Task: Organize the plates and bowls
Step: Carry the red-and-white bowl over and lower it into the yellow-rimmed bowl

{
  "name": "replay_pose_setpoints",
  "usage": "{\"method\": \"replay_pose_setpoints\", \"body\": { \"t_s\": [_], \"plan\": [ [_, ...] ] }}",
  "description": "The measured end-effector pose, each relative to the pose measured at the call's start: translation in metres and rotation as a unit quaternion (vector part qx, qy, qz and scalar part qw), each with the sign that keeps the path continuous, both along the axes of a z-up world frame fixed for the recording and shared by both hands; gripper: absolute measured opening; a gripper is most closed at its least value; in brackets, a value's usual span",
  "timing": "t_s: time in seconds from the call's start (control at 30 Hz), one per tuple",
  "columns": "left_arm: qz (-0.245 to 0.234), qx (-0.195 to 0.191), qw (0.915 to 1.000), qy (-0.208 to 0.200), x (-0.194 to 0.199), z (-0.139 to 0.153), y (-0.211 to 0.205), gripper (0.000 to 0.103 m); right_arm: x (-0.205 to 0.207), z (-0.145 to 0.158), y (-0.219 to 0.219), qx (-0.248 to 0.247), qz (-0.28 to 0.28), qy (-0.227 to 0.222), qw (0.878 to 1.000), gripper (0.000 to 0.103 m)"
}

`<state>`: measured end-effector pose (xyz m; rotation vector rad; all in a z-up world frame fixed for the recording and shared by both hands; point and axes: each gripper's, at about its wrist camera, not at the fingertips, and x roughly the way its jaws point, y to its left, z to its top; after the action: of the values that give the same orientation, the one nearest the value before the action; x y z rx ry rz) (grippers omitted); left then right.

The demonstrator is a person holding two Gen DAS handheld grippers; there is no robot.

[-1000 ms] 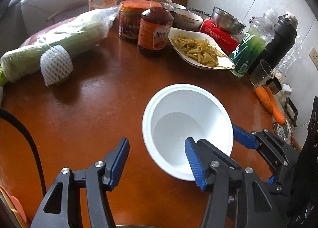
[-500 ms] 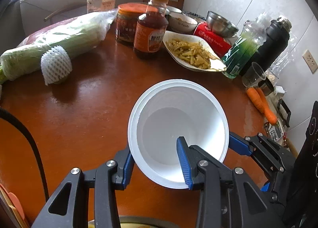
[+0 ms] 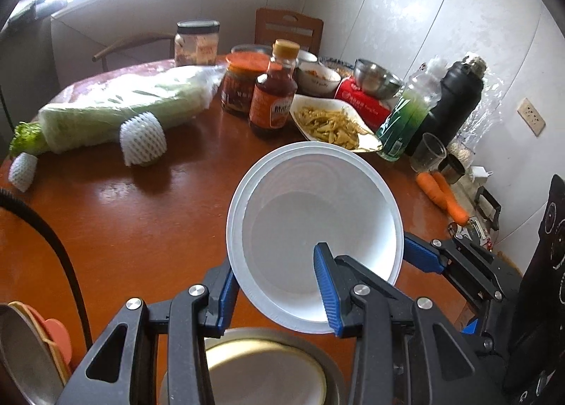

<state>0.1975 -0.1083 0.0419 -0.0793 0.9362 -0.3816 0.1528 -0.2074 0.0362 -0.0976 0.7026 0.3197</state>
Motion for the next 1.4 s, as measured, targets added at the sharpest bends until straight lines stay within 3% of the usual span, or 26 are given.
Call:
{"method": "replay_pose_setpoints", "body": {
  "t_s": [0.67, 1.4],
  "plan": [
    [0.02, -0.007, 0.9986, -0.049, -0.074, 0.027, 0.036, 0.041, -0.072, 0.029, 0.039, -0.015, 0.034, -0.044, 0.998, 0.042],
    [0.029, -0.004, 0.999, -0.033, -0.115, 0.004, 0.055, 0.041, -0.108, 0.01, 0.057, -0.033, 0.066, -0.024, 0.997, 0.042]
  ]
}}
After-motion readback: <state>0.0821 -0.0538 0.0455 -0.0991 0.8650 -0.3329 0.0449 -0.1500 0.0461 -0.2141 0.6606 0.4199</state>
